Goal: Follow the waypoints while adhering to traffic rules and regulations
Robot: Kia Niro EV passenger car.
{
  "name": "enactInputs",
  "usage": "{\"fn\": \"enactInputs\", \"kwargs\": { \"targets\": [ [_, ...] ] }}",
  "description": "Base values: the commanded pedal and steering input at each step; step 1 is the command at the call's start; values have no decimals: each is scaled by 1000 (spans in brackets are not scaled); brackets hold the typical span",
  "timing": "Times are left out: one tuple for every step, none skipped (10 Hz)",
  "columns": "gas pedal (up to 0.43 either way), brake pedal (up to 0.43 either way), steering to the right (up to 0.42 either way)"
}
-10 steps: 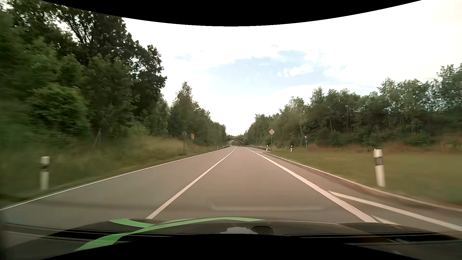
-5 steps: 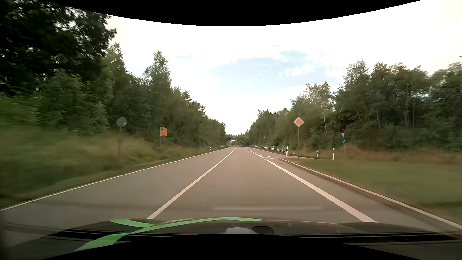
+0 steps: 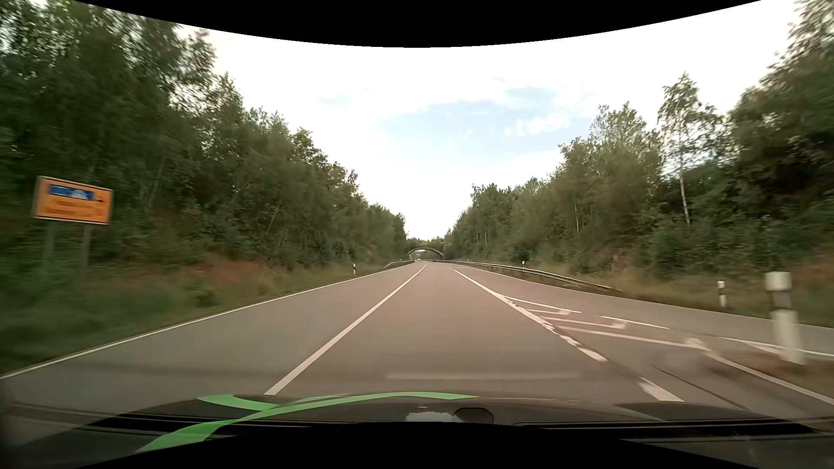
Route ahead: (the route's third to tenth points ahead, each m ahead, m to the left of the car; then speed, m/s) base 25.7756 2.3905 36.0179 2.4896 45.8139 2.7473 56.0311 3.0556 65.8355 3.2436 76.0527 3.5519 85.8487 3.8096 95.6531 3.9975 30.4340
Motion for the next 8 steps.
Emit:
{"fn": "enactInputs", "kwargs": {
  "targets": [
    [287,0,-3],
    [287,0,-3],
    [287,0,-4],
    [287,0,-4],
    [287,0,-3],
    [287,0,-3],
    [280,0,-4],
    [268,0,-3]
  ]
}}
